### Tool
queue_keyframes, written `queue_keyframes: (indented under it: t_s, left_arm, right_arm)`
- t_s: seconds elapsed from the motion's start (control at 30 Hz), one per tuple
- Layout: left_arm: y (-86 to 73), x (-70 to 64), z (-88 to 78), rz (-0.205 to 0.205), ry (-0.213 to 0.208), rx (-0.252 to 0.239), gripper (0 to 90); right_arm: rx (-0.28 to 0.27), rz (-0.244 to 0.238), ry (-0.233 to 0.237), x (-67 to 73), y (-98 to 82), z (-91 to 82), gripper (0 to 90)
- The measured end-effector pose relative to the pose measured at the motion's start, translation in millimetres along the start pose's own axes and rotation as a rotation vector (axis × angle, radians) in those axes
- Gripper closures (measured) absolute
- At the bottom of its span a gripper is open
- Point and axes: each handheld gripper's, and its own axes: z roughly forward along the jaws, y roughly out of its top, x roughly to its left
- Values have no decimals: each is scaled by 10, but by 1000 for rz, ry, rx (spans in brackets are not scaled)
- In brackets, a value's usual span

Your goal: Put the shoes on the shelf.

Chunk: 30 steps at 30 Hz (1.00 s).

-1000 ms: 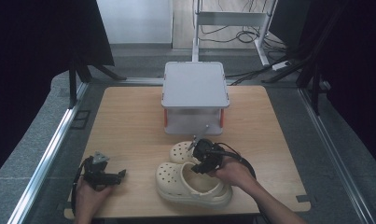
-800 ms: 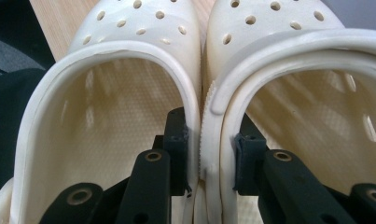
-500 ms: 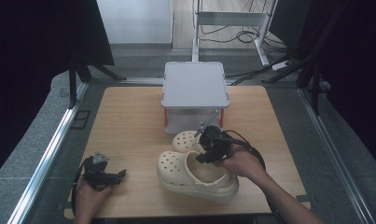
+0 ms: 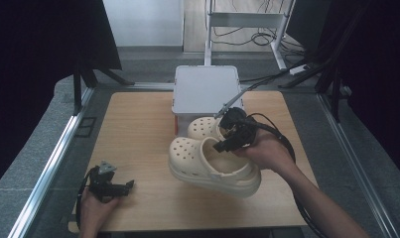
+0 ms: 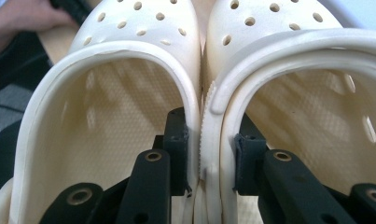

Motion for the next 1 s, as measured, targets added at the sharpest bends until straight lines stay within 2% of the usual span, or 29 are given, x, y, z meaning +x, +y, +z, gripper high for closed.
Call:
queue_keyframes:
  t_s: [0.33, 0.57, 1.0]
  left_arm:
    - [1, 1, -1, 0, -2, 1, 0]
    - [1, 2, -2, 2, -2, 3, 0]
    - [1, 1, 0, 1, -3, 1, 0]
  right_arm:
    - [-23, 61, -88, -211, 358, -196, 720]
    - [-63, 122, -149, -422, 591, -228, 720]
    - [-153, 317, -305, -841, 980, -71, 721]
